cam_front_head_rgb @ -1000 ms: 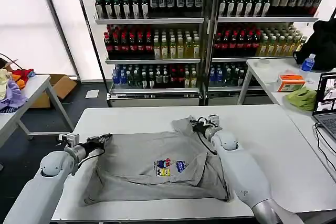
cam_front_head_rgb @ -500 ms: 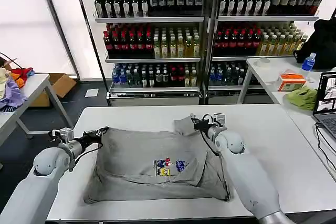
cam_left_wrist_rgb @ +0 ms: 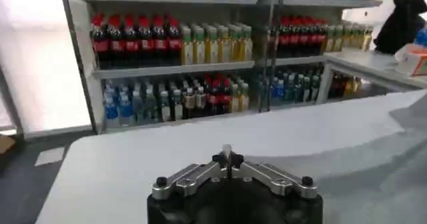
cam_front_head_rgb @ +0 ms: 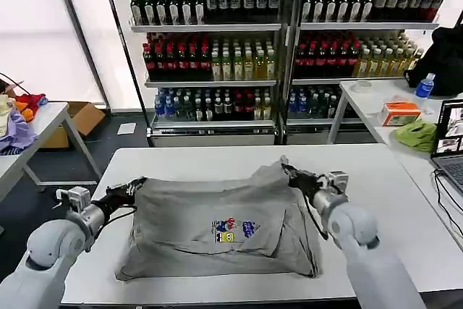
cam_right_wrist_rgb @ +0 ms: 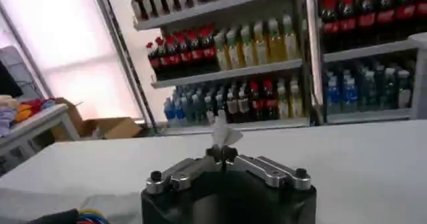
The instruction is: Fold and organize the clothes.
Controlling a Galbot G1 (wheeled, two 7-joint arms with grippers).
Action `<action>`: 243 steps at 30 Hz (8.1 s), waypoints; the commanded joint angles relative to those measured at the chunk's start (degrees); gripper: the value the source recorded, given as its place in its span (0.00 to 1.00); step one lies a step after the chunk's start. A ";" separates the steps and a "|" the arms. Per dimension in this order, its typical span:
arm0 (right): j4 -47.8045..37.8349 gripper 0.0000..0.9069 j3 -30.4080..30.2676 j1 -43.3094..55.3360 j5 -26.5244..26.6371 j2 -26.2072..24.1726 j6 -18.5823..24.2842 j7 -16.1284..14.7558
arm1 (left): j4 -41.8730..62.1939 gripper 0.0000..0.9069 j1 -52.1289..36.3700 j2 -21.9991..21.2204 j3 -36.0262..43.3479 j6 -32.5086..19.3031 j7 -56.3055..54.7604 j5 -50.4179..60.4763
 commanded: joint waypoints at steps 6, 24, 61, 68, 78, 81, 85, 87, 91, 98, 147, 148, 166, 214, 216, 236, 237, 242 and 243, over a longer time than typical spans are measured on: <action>15.86 0.00 9.18 -29.47 -2.96 -0.75 -0.14 0.49 | -14.51 0.84 25.64 0.58 -10.31 2.49 -1.80 6.37; 13.77 1.00 18.83 -26.98 -10.67 0.39 22.80 -8.16 | -22.19 1.00 26.55 -4.83 -17.00 2.54 -13.96 2.78; 14.43 1.00 17.11 -33.04 -12.35 7.79 26.27 -6.56 | -15.42 0.02 27.37 -33.41 6.10 -7.14 -35.12 17.41; 14.50 1.00 16.91 -35.37 -10.51 8.23 26.89 -6.49 | -13.15 0.02 27.08 -35.15 6.50 -10.04 -35.45 18.57; 13.98 1.00 19.42 -32.98 -7.43 3.90 25.84 -6.28 | -17.02 0.02 25.52 -27.15 0.62 -10.49 -29.89 11.48; 13.67 1.00 19.56 -32.83 -7.35 2.56 25.83 -6.35 | -17.28 0.02 24.49 -21.89 -5.03 -10.08 -26.20 7.43; 13.71 1.00 20.18 -33.04 -7.14 1.75 25.83 -6.32 | -14.82 0.02 22.92 -13.53 -14.40 -8.56 -21.83 0.81; 13.95 1.00 20.40 -33.19 -7.24 1.65 25.87 -5.63 | -13.35 0.02 23.10 -9.93 -19.21 -8.46 -19.28 -3.44; 15.66 1.00 20.53 -33.87 -7.41 1.70 25.68 -4.87 | -10.30 0.02 23.46 -4.58 -25.57 -7.90 -14.67 -7.34; 17.61 1.00 21.10 -34.34 -7.41 0.92 25.46 -4.66 | -3.93 0.02 22.18 5.12 -30.30 -5.76 -10.06 -10.70; 18.29 1.00 18.45 -32.37 -9.34 2.73 22.38 -3.62 | -32.17 1.00 18.88 -10.54 6.80 2.65 -30.34 -20.61; 18.16 1.00 17.84 -32.02 -9.46 2.74 22.31 -3.59 | -33.33 1.00 19.40 -10.17 4.73 2.65 -30.50 -21.69; 17.39 1.00 16.17 -33.25 -10.83 3.36 23.58 -4.14 | -18.08 1.00 23.35 -9.68 -13.73 2.53 -27.51 -16.98; 15.32 1.00 18.26 -31.96 -8.17 1.18 23.29 -4.33 | -18.36 0.01 21.66 -22.54 -4.71 -1.42 -23.49 -11.44; 15.03 1.00 17.95 -31.63 -8.18 1.22 23.28 -4.27 | -19.92 0.01 22.47 -21.72 -10.35 -1.09 -23.01 -13.96; 13.95 1.00 17.30 -30.77 -7.32 0.18 24.34 -4.62 | -17.29 0.01 25.66 -0.65 -28.91 2.56 -10.44 -14.16; 13.75 1.00 17.43 -30.77 -7.32 0.25 24.37 -4.61 | -20.64 0.01 26.59 -1.87 -25.38 2.55 -11.33 -14.29; 13.25 1.00 17.27 -30.51 -7.50 0.80 24.30 -4.55 | -29.05 0.01 22.66 -8.89 2.10 2.56 -22.67 -16.32; 13.34 1.00 17.23 -30.48 -7.61 0.93 24.24 -4.54 | -29.21 0.01 20.22 -9.77 5.95 2.58 -25.34 -16.56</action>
